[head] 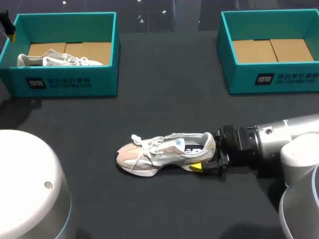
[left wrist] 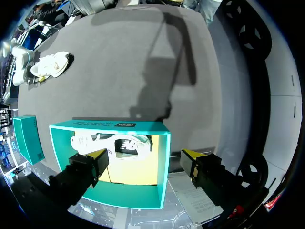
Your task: Take the shoe out of the shoebox, open the shoe tongue, remove and reinsert the insole, then place the shoe into the shoebox
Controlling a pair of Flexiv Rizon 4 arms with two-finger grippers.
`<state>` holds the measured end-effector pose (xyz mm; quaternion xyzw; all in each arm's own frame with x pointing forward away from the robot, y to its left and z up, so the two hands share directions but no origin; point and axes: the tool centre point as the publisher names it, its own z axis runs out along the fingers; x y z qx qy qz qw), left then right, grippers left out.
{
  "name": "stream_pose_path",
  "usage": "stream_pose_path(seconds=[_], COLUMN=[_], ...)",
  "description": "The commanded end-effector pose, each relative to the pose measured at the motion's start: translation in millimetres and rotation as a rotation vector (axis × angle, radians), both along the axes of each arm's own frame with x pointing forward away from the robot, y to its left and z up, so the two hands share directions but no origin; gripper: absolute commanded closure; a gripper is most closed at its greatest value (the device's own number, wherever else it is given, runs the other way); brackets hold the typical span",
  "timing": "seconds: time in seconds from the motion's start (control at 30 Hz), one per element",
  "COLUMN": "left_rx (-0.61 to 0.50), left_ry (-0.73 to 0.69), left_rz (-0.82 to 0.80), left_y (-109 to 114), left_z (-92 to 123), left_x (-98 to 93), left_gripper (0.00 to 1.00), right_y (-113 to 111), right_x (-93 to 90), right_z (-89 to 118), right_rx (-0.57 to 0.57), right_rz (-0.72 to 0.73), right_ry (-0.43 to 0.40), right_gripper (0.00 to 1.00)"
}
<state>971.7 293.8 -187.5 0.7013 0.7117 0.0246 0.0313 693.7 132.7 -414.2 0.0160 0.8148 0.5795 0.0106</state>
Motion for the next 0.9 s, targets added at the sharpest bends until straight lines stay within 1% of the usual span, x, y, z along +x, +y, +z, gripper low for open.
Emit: stream_pose_path(seconds=[0.03, 0.13, 0.2, 0.27, 0.33, 0.37, 0.43, 0.47, 0.5, 0.53, 0.63, 0.77, 0.8, 0.9], left_rx=[0.002, 0.002, -0.055, -0.069, -0.055, -0.051, -0.009, -0.003, 0.004, 0.008, -0.040, -0.042, -0.057, -0.058], left_ry=[-0.001, -0.001, -0.007, -0.009, -0.027, -0.008, -0.052, -0.040, -0.048, -0.092, -0.060, -0.030, 0.010, 0.023], left_rz=[-0.001, -0.001, 0.075, 0.180, 0.300, 0.328, 0.427, 0.454, 0.515, 0.565, 0.611, 0.681, 0.682, 0.697], left_y=[0, 0, -8, -17, -25, -29, -38, -41, -44, -49, -60, -81, -87, -104], left_z=[0, 0, 8, 13, 15, 16, 15, 14, 14, 13, 13, 9, 9, 6], left_x=[-0.4, -0.4, -18.3, -33.3, -46.2, -53.0, -64.9, -71.5, -76.2, -81.1, -98.0, -113.0, -118.1, -136.0], left_gripper=[0.00, 0.00, 0.00, 0.00, 0.00, 0.00, 0.00, 0.00, 0.00, 0.00, 0.00, 0.00, 0.00, 0.00], right_y=[1, 1, 1, 1, 1, 1, 1, 1, 1, 1, 1, 1, 1, 1], right_x=[-1.2, -1.2, -1.2, -1.2, -1.2, -1.2, -1.2, -1.2, -1.2, -1.2, -1.2, -1.2, -1.2, -1.2], right_z=[1, 1, 1, 1, 1, 1, 1, 1, 1, 1, 1, 1, 1, 1], right_rx=[-0.005, -0.005, -0.005, -0.005, -0.005, -0.005, -0.005, -0.005, -0.005, -0.005, -0.005, -0.005, -0.005, -0.005], right_rz=[0.000, 0.000, 0.000, 0.000, 0.000, 0.000, 0.000, 0.000, 0.000, 0.000, 0.000, 0.000, 0.000, 0.000], right_ry=[0.001, 0.001, 0.001, 0.001, 0.001, 0.001, 0.001, 0.001, 0.001, 0.001, 0.001, 0.001, 0.001, 0.001], right_gripper=[1.00, 1.00, 1.00, 1.00, 1.00, 1.00, 1.00, 1.00, 1.00, 1.00, 1.00, 1.00, 1.00, 1.00])
